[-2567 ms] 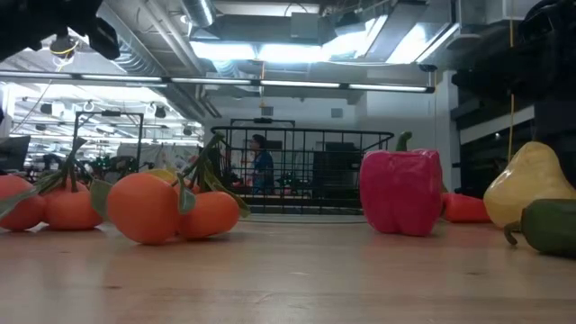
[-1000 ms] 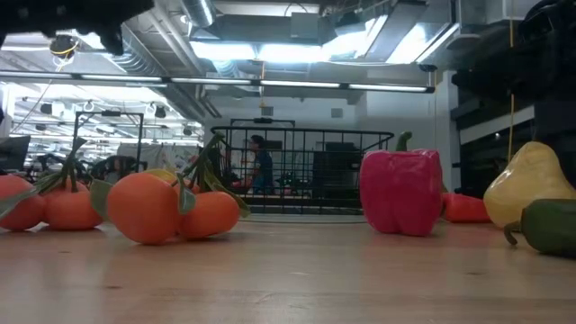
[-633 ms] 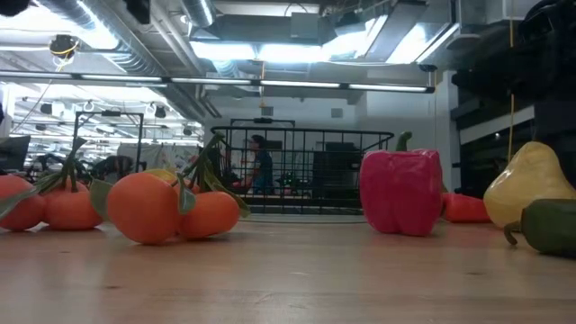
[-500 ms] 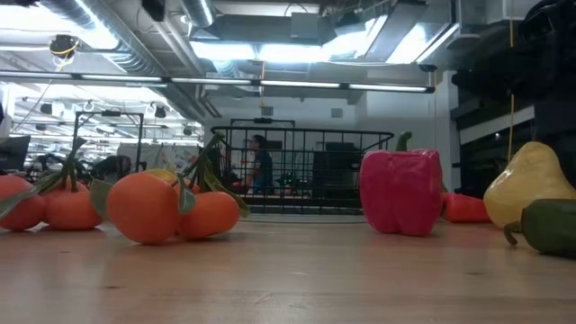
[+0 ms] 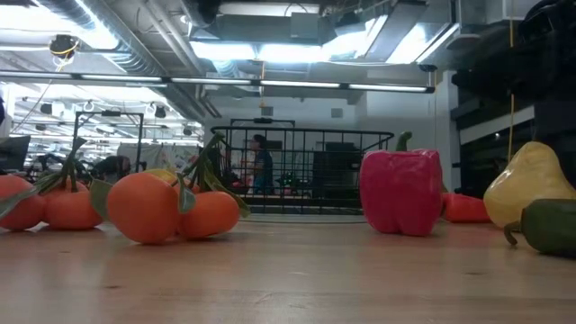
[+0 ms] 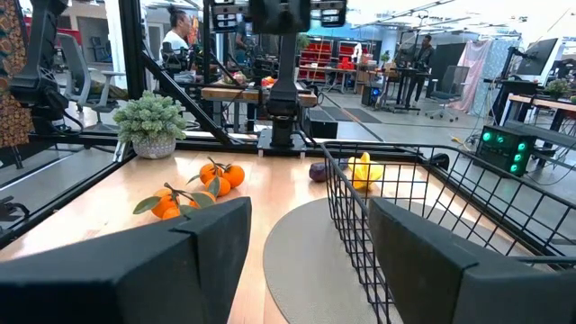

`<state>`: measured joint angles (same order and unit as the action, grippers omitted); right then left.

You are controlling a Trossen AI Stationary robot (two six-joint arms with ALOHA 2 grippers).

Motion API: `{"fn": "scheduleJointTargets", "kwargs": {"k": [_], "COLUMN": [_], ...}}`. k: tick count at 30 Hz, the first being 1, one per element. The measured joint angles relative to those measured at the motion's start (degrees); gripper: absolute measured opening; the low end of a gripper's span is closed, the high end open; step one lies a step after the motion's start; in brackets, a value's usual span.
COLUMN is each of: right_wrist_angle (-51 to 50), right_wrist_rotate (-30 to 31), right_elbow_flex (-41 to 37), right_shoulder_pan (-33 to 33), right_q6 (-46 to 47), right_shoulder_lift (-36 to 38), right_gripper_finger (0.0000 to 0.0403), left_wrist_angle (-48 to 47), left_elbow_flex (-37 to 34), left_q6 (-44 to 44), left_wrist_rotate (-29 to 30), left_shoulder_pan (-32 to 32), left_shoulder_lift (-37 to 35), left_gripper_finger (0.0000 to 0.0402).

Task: Build produce basket
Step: Put the yellow starfruit into the black wire basket

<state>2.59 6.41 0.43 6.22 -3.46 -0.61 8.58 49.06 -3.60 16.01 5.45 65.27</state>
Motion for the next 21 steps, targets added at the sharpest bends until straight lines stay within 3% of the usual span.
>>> {"fn": "scheduleJointTargets", "kwargs": {"k": [7,11,16,21], "right_wrist_angle": [0.0,0.0,0.0,0.0], "right_wrist_rotate": [0.0,0.0,0.0,0.0], "right_elbow_flex": [0.0,0.0,0.0,0.0], "right_shoulder_pan": [0.0,0.0,0.0,0.0], "right_q6": [0.0,0.0,0.0,0.0], "right_shoulder_lift": [0.0,0.0,0.0,0.0], "right_gripper_finger": [0.0226,0.0226,0.0226,0.0226], "left_wrist_angle": [-6.1,-15.5,-22.8,-35.5], "left_elbow_flex": [7.5,10.1,10.3,10.4], "left_q6": [2.5,8.0,6.0,8.7], "left_wrist_rotate": [-1.1,-7.4,-15.3,-12.3], "left_shoulder_pan": [-8.3,-12.6,-12.9,-12.2], "left_shoulder_lift": [2.7,4.7,5.2,1.0], "left_gripper_finger": [0.0041,0.0041,0.0041,0.0041]}}
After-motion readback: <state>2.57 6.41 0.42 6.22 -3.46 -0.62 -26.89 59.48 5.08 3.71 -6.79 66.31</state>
